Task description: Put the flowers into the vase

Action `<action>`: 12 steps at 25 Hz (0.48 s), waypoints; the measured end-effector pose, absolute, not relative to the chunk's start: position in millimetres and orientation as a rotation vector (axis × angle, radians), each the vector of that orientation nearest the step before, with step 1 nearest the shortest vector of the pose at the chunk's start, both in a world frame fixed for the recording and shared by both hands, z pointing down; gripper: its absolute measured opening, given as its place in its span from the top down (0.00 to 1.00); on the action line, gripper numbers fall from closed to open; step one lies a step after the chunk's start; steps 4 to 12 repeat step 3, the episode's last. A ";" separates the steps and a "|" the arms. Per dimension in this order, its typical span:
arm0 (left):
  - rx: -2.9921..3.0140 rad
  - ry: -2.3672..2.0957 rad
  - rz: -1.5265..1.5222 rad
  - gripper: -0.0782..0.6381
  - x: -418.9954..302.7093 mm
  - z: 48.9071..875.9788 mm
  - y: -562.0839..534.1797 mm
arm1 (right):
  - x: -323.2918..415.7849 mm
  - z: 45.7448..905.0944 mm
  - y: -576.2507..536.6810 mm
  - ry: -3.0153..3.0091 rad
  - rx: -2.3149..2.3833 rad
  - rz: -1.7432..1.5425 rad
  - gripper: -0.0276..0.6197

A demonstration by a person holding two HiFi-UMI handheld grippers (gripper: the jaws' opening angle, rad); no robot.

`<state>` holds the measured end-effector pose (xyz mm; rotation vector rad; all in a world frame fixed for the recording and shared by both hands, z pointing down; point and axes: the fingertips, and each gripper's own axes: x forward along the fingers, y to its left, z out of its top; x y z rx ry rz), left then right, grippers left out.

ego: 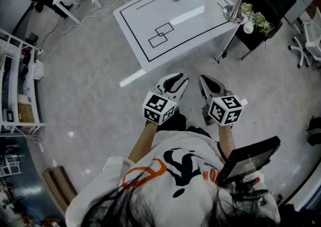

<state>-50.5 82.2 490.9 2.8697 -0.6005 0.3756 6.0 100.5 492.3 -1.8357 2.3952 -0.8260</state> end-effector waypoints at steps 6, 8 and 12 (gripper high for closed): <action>2.866 -0.607 0.375 0.74 -54.1 491.6 77.6 | 3.3 492.8 97.5 2.398 -1.834 -0.827 0.93; 2.866 -0.607 0.375 0.74 -54.1 491.6 77.6 | 3.3 492.8 97.5 2.398 -1.834 -0.827 0.93; 2.866 -0.607 0.375 0.74 -54.1 491.6 77.6 | 3.3 492.8 97.5 2.398 -1.834 -0.827 0.93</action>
